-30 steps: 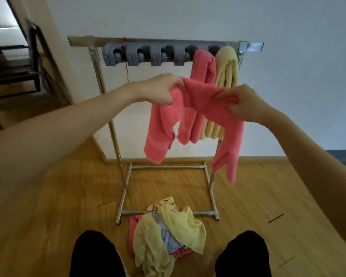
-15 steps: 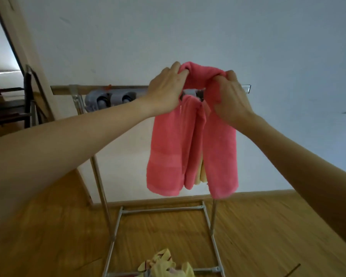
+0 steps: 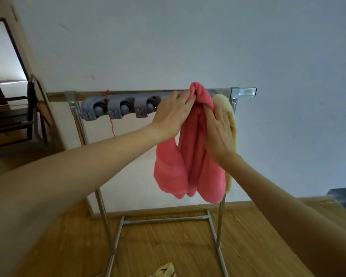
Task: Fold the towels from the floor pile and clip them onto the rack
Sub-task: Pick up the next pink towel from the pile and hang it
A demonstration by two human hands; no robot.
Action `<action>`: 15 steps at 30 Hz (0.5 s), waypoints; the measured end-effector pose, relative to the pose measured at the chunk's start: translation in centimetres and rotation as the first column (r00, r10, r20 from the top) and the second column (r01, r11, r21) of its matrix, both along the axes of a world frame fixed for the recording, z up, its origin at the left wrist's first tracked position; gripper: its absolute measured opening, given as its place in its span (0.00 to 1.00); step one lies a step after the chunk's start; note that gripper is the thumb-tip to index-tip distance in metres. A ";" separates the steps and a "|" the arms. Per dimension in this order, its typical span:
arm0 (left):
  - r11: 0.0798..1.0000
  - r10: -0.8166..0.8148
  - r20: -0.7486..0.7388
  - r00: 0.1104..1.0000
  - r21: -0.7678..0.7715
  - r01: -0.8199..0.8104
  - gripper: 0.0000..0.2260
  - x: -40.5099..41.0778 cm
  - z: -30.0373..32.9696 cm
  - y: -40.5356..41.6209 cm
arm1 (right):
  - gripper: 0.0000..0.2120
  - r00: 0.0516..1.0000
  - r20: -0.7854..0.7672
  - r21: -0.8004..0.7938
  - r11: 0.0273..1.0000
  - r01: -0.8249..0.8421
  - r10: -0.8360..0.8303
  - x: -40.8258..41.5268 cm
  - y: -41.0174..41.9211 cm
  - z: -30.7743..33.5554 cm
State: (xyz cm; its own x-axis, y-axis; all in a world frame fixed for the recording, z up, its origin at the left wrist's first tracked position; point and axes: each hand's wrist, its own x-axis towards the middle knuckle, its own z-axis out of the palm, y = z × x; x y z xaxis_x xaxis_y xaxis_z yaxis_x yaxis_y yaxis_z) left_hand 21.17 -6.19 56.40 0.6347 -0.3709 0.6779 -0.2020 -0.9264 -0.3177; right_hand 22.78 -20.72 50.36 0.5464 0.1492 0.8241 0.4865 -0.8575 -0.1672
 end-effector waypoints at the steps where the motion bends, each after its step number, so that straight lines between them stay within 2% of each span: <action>1: 1.000 -0.022 -0.020 1.000 0.001 0.022 0.33 0.0 -0.5 0.1 | 0.26 1.000 -0.023 0.051 0.999 -0.018 0.019 0.2 -0.2 -0.4; 4: 0.992 -0.098 -0.115 0.988 -0.085 0.088 0.35 0.0 -2.9 0.8 | 0.29 0.972 -0.140 0.108 0.979 -0.174 0.188 0.7 -0.9 -1.9; 7: 0.961 -0.193 -0.072 0.979 -0.214 0.174 0.36 -0.1 -5.1 1.1 | 0.34 0.866 -0.319 0.205 0.920 -0.334 0.386 0.8 -1.8 -3.3; 11: 0.886 -0.312 0.006 0.950 -0.358 0.293 0.34 -0.6 -8.0 1.0 | 0.38 0.890 -0.351 0.086 0.957 -0.277 0.289 0.9 -2.7 -4.7; 15: 0.743 -0.339 0.124 0.933 -0.573 0.346 0.35 -1.0 -11.6 0.9 | 0.38 0.905 -0.357 0.001 0.969 -0.246 0.230 0.4 -2.7 -6.3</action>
